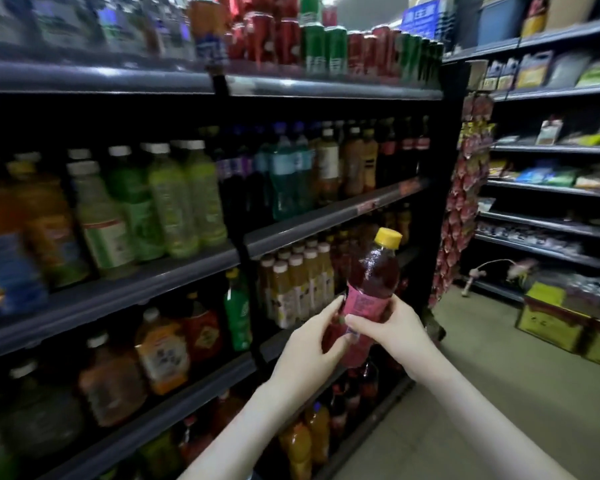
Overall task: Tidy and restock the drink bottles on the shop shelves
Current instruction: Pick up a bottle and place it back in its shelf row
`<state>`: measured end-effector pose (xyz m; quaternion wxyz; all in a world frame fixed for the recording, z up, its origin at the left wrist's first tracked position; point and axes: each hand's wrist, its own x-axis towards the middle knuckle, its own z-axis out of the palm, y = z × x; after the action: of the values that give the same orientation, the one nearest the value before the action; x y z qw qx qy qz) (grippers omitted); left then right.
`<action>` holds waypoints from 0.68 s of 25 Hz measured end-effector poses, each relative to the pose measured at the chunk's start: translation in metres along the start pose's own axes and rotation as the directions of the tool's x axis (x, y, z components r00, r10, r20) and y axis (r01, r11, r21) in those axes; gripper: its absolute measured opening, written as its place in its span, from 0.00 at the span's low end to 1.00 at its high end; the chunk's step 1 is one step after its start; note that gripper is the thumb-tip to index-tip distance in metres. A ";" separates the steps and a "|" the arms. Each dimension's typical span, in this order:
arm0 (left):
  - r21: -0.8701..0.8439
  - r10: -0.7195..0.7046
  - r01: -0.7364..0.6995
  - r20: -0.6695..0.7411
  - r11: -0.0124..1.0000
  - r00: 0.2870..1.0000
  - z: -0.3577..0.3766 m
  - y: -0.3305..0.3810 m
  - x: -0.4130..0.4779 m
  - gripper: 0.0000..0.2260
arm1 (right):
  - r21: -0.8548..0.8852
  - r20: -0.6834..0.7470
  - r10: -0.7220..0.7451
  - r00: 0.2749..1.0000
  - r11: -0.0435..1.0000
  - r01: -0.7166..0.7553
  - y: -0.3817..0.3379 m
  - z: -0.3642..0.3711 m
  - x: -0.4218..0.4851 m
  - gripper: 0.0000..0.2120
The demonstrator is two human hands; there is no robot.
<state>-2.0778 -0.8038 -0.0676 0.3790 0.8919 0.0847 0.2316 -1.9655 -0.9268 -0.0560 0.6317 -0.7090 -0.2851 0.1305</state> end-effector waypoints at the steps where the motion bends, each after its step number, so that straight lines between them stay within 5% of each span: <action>1: 0.039 -0.004 0.003 0.007 0.999 1.000 0.015 -0.004 0.022 0.24 | 0.025 -0.017 0.006 1.000 1.000 -0.006 0.013 -0.016 0.018 0.17; 8: 0.182 -0.090 0.088 0.003 0.979 0.996 0.131 -0.062 0.200 0.23 | 0.088 -0.144 -0.022 0.989 0.996 0.035 0.115 -0.133 0.213 0.20; 17: 0.126 -0.341 0.362 -0.157 0.924 0.927 0.264 -0.093 0.438 0.25 | -0.007 -0.154 -0.030 0.988 1.000 0.029 0.224 -0.264 0.436 0.29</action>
<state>-1.5645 -0.7638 -0.1408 0.3389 0.8711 0.2859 0.2111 -1.4175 -0.9047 -0.1526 0.6521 -0.7142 -0.2461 0.0654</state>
